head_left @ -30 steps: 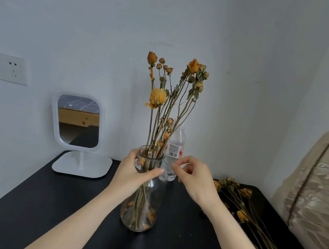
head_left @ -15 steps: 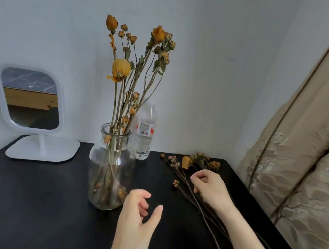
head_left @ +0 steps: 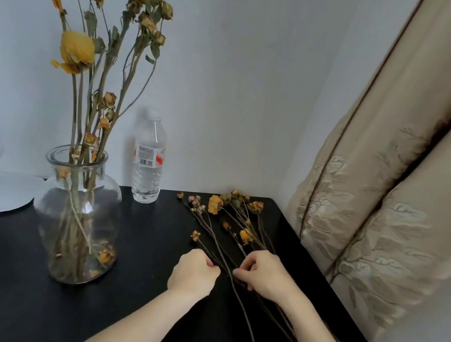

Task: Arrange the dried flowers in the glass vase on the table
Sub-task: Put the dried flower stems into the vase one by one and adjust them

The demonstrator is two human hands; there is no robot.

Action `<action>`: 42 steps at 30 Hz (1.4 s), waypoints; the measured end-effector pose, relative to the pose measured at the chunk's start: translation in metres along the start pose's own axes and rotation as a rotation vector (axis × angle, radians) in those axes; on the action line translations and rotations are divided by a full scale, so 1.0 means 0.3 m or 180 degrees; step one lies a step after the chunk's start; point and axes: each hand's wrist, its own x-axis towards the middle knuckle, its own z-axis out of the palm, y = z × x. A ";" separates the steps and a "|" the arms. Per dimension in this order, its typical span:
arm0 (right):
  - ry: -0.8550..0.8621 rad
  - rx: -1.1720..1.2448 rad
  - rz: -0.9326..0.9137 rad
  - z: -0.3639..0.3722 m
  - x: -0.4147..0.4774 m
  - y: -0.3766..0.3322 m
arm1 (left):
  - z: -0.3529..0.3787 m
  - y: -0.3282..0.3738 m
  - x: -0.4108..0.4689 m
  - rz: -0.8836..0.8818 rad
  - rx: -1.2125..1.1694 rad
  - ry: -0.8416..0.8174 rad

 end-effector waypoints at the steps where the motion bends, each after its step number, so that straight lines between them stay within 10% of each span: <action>1: -0.0043 -0.0112 -0.0015 0.012 0.000 -0.004 | 0.006 -0.003 0.006 -0.0021 0.0016 0.0014; 42: 0.0536 0.0221 0.0169 -0.077 0.023 0.048 | 0.111 0.086 0.101 -0.0330 0.0387 -0.0067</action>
